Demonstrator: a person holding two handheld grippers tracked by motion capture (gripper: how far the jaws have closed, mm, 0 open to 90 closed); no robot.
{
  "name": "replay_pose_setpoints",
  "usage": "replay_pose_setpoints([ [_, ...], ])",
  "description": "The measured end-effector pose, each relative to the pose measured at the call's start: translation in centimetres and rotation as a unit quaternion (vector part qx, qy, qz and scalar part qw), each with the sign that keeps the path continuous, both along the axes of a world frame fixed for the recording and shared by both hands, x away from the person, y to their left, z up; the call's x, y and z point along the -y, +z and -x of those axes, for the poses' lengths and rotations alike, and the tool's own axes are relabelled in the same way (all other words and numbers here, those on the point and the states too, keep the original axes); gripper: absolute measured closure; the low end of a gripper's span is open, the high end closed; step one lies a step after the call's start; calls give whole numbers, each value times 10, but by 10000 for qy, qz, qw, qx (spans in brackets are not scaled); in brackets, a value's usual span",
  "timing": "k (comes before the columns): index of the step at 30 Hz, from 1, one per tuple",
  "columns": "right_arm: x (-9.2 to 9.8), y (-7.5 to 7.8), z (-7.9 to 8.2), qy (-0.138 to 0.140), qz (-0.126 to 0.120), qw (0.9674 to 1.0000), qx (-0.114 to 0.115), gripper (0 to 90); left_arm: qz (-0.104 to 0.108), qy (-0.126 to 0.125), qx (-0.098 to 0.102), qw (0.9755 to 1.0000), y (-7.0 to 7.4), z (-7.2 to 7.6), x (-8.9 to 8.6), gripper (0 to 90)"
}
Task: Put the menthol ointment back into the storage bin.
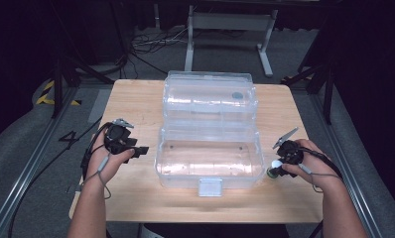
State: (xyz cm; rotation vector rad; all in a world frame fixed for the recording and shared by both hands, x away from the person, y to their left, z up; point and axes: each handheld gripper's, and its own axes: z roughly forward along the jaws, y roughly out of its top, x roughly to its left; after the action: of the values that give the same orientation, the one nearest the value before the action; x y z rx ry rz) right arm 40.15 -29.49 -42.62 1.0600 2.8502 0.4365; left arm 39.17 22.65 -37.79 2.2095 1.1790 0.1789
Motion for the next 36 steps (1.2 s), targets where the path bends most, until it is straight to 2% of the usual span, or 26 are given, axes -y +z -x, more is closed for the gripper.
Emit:
replay_pose_setpoints([
  [3,0,3,1,-13,-62,10000,-30,506,-14,16,13,10000,0,1,-1,419],
  [14,4,22,-1,154,-103,9998,86,507,17,107,17,9999,0,5,-6,419],
  [19,7,32,-1,199,-168,9995,181,507,18,173,-24,9998,-1,7,-10,419],
  [27,9,48,0,26,-367,9986,377,507,4,227,-24,9997,-1,12,-15,418],
  [36,6,64,3,68,-413,9971,643,507,5,331,-57,9994,-3,18,-20,418],
])
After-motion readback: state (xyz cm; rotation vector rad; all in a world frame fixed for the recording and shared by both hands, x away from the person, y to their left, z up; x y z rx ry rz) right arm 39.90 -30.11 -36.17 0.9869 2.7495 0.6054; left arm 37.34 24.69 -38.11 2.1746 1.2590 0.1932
